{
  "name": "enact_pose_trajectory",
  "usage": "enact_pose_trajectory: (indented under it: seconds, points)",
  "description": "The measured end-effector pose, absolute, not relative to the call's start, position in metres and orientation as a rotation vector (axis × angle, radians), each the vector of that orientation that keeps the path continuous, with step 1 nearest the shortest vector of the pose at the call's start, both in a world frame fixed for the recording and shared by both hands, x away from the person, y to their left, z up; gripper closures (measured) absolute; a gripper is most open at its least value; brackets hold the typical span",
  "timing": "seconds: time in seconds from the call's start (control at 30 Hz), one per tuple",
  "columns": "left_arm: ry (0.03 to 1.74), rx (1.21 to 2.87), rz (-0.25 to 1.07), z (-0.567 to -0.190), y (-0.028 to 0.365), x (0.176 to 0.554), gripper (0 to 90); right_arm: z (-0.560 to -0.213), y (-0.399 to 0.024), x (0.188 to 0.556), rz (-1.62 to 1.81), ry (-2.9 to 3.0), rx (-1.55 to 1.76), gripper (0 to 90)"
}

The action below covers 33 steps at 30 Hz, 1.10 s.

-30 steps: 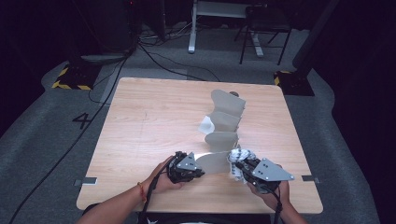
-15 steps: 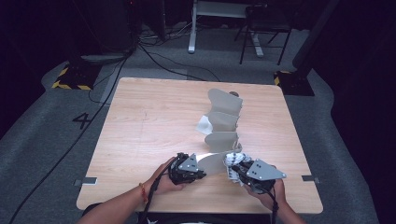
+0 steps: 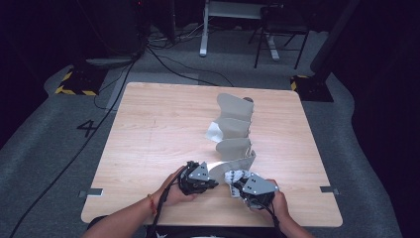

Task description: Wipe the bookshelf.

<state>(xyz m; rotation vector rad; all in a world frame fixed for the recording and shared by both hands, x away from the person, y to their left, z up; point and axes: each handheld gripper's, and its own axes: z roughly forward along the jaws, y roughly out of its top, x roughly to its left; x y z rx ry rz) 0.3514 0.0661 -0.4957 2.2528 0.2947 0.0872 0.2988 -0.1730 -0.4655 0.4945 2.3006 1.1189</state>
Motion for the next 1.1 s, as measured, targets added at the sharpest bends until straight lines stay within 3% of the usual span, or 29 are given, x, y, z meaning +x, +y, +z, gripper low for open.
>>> enact_pose_trajectory:
  seconds: [0.33, 0.6, 0.87, 1.1]
  points:
    - [0.282, 2.257, 0.102, -0.496, 0.066, 0.353, 89.2, -0.431, -0.143, 0.281, 1.240, 2.148, 0.320, 81.0]
    - [0.281, 2.263, 0.095, -0.496, 0.066, 0.352, 89.4, -0.406, -0.177, 0.282, 1.271, 2.016, 0.401, 81.2]
    - [0.277, 2.259, 0.092, -0.496, 0.066, 0.353, 89.3, -0.432, -0.210, 0.294, 1.182, 2.086, 0.528, 81.3]
    - [0.292, 2.255, 0.086, -0.497, 0.066, 0.353, 89.2, -0.459, -0.194, 0.301, 1.105, 2.223, 0.498, 81.4]
